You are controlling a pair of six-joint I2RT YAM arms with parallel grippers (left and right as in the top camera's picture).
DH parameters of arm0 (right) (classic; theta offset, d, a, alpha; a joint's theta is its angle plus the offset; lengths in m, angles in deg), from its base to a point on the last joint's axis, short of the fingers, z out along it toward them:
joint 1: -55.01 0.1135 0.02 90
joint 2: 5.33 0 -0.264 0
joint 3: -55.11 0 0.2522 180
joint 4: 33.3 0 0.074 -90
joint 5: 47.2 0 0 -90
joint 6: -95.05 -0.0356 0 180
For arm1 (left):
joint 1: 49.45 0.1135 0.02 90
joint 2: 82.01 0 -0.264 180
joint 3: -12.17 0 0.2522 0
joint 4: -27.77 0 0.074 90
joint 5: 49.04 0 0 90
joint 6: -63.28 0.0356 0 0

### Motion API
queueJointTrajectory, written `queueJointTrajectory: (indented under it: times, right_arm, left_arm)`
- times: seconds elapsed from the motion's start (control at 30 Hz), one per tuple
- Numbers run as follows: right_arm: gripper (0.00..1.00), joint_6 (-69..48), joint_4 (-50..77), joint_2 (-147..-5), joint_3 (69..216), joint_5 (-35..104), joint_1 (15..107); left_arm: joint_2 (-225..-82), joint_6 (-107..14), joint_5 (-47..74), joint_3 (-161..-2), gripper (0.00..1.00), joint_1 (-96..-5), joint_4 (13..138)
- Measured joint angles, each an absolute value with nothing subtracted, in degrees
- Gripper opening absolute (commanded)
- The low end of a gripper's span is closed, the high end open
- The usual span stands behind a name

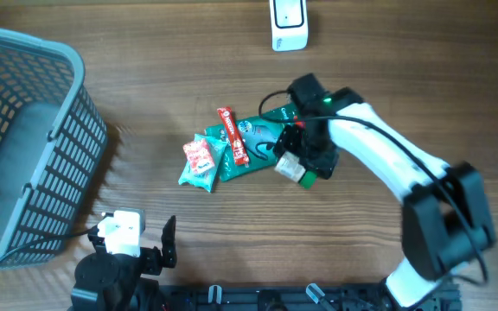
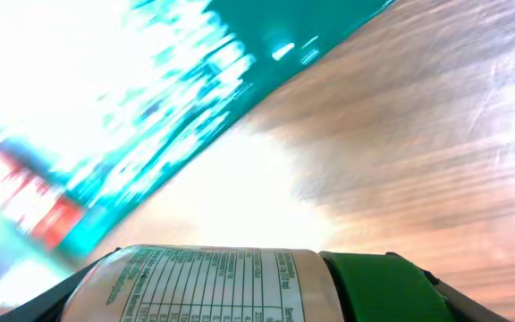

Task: Scan the item barcode
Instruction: 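Carry the jar up to the white scanner and hold its label there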

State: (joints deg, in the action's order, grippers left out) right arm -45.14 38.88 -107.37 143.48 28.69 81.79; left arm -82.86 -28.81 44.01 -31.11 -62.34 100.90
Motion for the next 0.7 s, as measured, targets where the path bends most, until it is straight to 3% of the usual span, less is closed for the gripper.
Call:
queueJointTrajectory:
  times: [0.1,0.3,0.7]
  right_arm:
    - [0.71,-41.88,44.43,-100.16,144.05,22.33,81.86]
    - [0.72,-38.52,59.16,-98.47,144.35,14.27,81.97]
    - [0.75,-38.12,59.82,-98.47,144.35,11.27,81.97]
  left_arm:
    - [-82.86,-28.81,43.99,-31.11,1.00,-62.34,100.90]
    - [-82.86,-28.81,44.01,-31.11,1.00,-62.34,100.90]
    - [-82.86,-28.81,44.01,-31.11,1.00,-62.34,100.90]
